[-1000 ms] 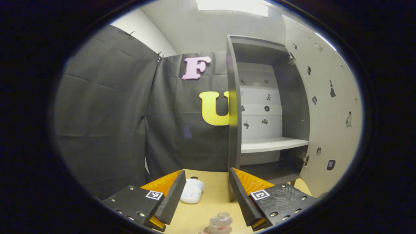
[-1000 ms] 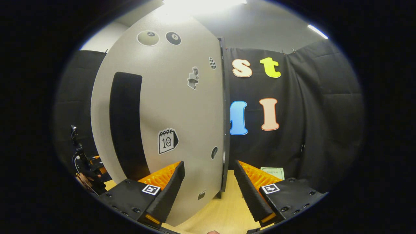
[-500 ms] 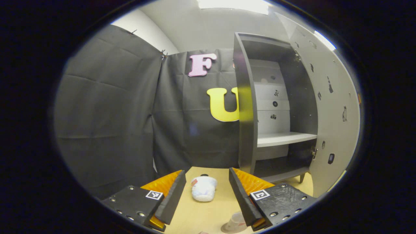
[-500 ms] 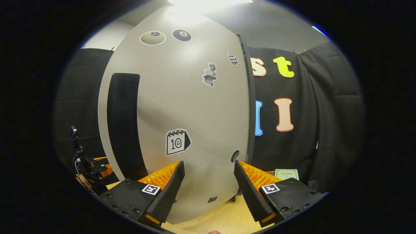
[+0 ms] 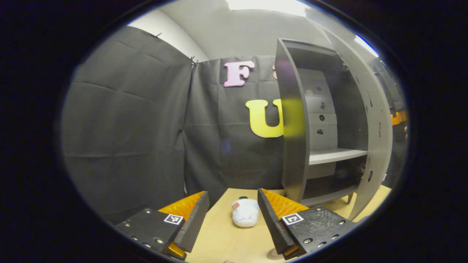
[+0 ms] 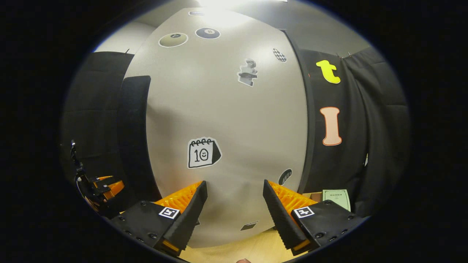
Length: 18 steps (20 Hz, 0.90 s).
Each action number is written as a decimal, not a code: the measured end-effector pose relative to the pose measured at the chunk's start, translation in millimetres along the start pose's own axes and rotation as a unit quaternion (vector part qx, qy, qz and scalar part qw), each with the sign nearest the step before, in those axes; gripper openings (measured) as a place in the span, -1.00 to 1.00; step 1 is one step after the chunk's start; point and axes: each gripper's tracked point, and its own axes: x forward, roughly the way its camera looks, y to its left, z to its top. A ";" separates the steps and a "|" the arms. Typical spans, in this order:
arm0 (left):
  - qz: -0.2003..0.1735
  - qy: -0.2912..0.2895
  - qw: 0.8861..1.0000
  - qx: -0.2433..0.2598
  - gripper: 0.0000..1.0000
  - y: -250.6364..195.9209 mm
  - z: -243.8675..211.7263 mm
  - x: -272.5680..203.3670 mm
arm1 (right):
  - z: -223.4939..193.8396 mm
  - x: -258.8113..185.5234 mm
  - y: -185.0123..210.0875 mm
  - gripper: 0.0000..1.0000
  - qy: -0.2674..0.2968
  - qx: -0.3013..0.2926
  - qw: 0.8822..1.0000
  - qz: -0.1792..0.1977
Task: Open the cabinet door with the right hand, grasp the bottle in the cabinet with the left hand and place it on the coaster, then close the cabinet door with the right hand.
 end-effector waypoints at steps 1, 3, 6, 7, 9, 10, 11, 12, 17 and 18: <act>0.003 0.000 1.000 0.001 0.59 5.5 -0.5 0.5 | -0.7 6.1 0.4 0.94 -0.001 0.004 1.000 -0.002; 0.008 0.001 1.000 0.004 0.59 14.4 -1.9 -0.5 | -3.0 20.1 3.0 0.94 -0.001 0.013 1.000 -0.008; 0.018 0.003 1.000 0.005 0.59 30.2 -6.9 -4.8 | -6.2 32.5 6.7 0.94 -0.001 0.024 1.000 -0.017; 0.022 0.005 1.000 0.004 0.59 36.4 -7.7 -6.4 | -6.5 36.6 7.4 0.94 0.000 0.026 0.999 -0.022; 0.031 0.008 0.999 -0.002 0.59 46.9 -10.2 -11.2 | -5.4 44.0 8.0 0.95 -0.005 0.028 0.999 -0.030; 0.036 0.010 0.999 -0.004 0.59 52.9 -11.3 -13.3 | -7.3 49.5 5.9 0.94 -0.003 0.029 0.999 -0.035; 0.040 0.011 0.999 -0.007 0.59 57.7 -12.6 -15.0 | -6.3 53.8 6.9 0.94 -0.005 0.034 0.999 -0.036; 0.044 0.013 0.999 -0.008 0.59 62.7 -14.8 -17.1 | -8.2 59.9 8.1 0.96 -0.003 0.038 0.999 -0.036; 0.061 0.015 0.998 -0.007 0.59 77.0 -16.9 -29.7 | -4.2 85.1 13.8 0.96 -0.012 0.039 0.998 -0.048; 0.064 0.015 0.998 -0.008 0.59 78.3 -16.6 -30.7 | -3.8 90.9 14.0 0.96 -0.014 0.038 0.998 -0.051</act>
